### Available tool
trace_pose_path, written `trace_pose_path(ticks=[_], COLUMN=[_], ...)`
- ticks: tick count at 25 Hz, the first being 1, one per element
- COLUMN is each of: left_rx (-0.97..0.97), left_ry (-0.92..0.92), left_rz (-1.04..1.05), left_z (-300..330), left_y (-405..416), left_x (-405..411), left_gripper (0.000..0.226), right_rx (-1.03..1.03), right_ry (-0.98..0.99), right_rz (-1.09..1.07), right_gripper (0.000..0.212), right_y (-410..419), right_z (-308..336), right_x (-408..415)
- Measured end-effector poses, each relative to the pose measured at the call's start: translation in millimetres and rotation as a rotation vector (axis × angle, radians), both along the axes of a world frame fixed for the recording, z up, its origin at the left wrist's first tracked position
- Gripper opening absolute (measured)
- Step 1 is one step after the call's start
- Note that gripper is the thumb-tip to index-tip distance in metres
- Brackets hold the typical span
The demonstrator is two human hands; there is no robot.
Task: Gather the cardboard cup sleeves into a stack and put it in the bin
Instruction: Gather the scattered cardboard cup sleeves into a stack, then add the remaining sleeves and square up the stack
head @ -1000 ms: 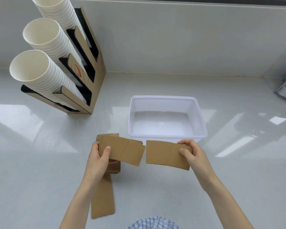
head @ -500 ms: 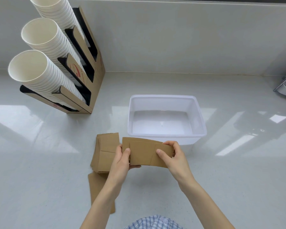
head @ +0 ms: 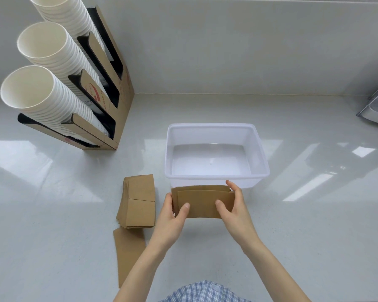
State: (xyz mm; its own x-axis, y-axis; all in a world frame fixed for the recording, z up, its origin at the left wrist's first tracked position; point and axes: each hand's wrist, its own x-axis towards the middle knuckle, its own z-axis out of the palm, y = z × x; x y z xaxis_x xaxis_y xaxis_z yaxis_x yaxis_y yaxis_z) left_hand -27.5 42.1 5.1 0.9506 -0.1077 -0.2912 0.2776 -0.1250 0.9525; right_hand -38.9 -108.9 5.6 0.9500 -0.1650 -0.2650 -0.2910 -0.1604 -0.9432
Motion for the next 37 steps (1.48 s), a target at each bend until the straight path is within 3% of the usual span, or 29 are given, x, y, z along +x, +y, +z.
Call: trace_pose_path(ticks=[4,9,18,21,26,34,37], left_rx=[0.151,0.325,0.357,0.352,0.358,0.364,0.353], left_ry=[-0.082,-0.116,-0.135,-0.122,-0.116,-0.269,-0.331], left_rz=[-0.061,-0.161,-0.171,-0.127,-0.097,-0.18,-0.112], left_z=[-11,-31,-37,-41,-41,-10,5], left_y=[3,2,-9,-11,-5,10,34], left_x=[1,-3,-2,-2,0,1,2], left_gripper=[0.025,0.047,0.08,0.064,0.025,0.029,0.028], right_rx=[-0.151,-0.31,-0.254,-0.214,-0.288,-0.163,-0.112], right_ry=[-0.106,-0.145,-0.102,-0.092,-0.099,-0.101,-0.116], right_rz=[0.056,0.152,0.17,0.169,0.157,0.123,0.11], right_gripper=[0.038,0.049,0.074,0.074,0.042,0.038,0.039], right_y=[-10,-8,-1,-1,-10,-19,-19], right_z=[-11,-26,-44,-46,-38,-30,-25], right_x=[-7,-12,-13,-14,-12,-10,-8])
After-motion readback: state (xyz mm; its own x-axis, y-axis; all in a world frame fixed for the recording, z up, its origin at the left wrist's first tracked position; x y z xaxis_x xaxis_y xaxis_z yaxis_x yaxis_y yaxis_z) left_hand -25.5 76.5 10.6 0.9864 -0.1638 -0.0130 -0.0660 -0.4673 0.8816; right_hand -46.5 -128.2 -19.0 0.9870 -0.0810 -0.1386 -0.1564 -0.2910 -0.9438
